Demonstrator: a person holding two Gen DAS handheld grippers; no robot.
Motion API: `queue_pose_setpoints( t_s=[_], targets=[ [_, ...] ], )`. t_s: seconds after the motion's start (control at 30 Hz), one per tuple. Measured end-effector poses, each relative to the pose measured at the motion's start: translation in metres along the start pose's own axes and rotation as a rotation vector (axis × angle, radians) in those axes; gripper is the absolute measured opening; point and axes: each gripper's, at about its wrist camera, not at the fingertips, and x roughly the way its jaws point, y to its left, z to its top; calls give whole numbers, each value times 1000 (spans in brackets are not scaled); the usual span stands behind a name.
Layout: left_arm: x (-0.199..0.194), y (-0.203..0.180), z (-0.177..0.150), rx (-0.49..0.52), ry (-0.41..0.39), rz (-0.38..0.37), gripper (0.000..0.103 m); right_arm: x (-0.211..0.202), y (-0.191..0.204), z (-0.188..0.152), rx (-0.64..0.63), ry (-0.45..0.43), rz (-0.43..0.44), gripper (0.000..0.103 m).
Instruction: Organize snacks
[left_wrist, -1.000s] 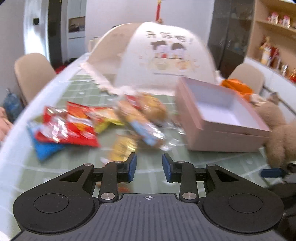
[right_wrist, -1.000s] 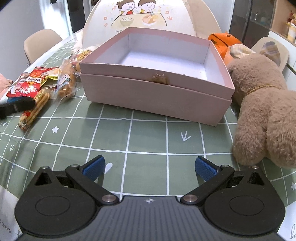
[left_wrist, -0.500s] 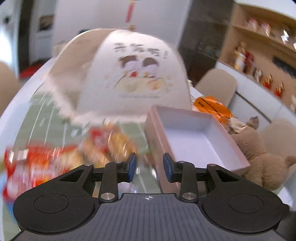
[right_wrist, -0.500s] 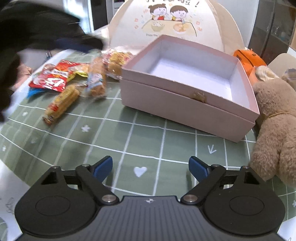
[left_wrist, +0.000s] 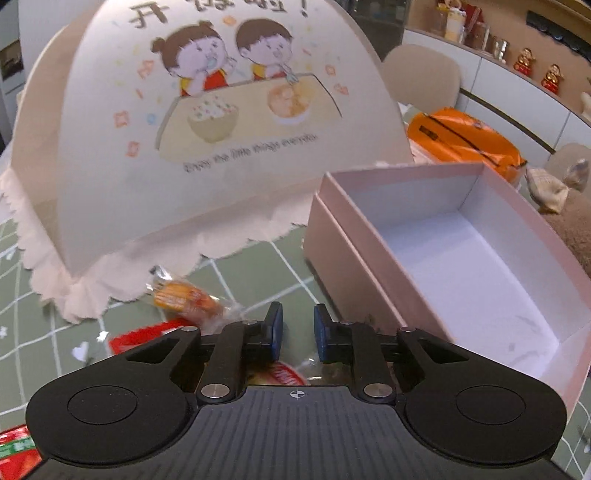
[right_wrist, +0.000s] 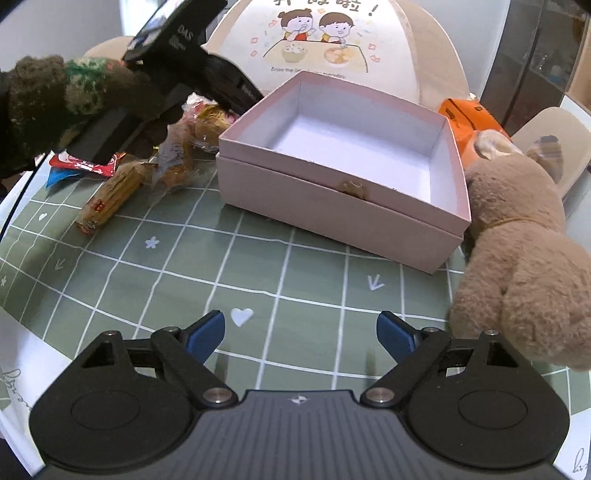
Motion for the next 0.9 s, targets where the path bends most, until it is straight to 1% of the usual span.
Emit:
queue_pose_setpoints(
  t_s=[0.07, 0.1, 0.13, 0.17, 0.23, 0.3, 0.37, 0.43, 0.5, 0.6, 0.67, 0.7, 0.77, 0.8, 0.83, 0.9],
  targets=[
    [1, -13, -1, 60, 9, -5, 13, -2, -3, 0, 4, -24, 12, 90],
    [0, -23, -5, 114, 17, -4, 10, -3, -5, 3, 2, -42, 14, 90],
    [0, -32, -8, 172, 14, 11, 10, -2, -5, 6, -4, -55, 9, 90],
    [-2, -41, -13, 247, 0, 36, 10, 0, -5, 10, -16, -73, -6, 90],
    [-4, -52, -20, 360, -13, 78, 10, 4, -5, 19, -26, -113, -40, 90],
    [-8, -55, -27, 410, -9, 94, 10, 10, -7, 30, -26, -151, -74, 90],
    [-15, -51, -33, 418, -2, 92, 10, 16, -9, 42, -26, -178, -108, 90],
    [-23, -43, -39, 402, 5, 80, 11, 20, -14, 49, -23, -200, -113, 90],
    [-29, -36, -45, 372, 12, 63, 11, 25, -18, 55, -26, -225, -139, 91],
    [-40, -29, -52, 316, 37, 47, 11, 28, -25, 58, 10, -230, -109, 92],
    [-44, -25, -54, 269, 59, 13, 12, 27, -23, 58, 2, -236, -85, 92],
    [-46, -21, -51, 216, 60, -8, 16, 24, -20, 56, 2, -233, -75, 92],
    [-46, -13, -44, 100, 32, -22, 17, 17, -14, 52, 21, -224, -29, 90],
    [-43, -10, -37, 47, 10, -22, 16, 13, -13, 50, 34, -210, 9, 90],
    [-38, -10, -31, 12, -2, -22, 17, 10, -11, 46, 43, -194, 42, 90],
    [-23, -17, -21, 13, 0, -6, 17, 8, -6, 36, 28, -161, 68, 90]
  ],
)
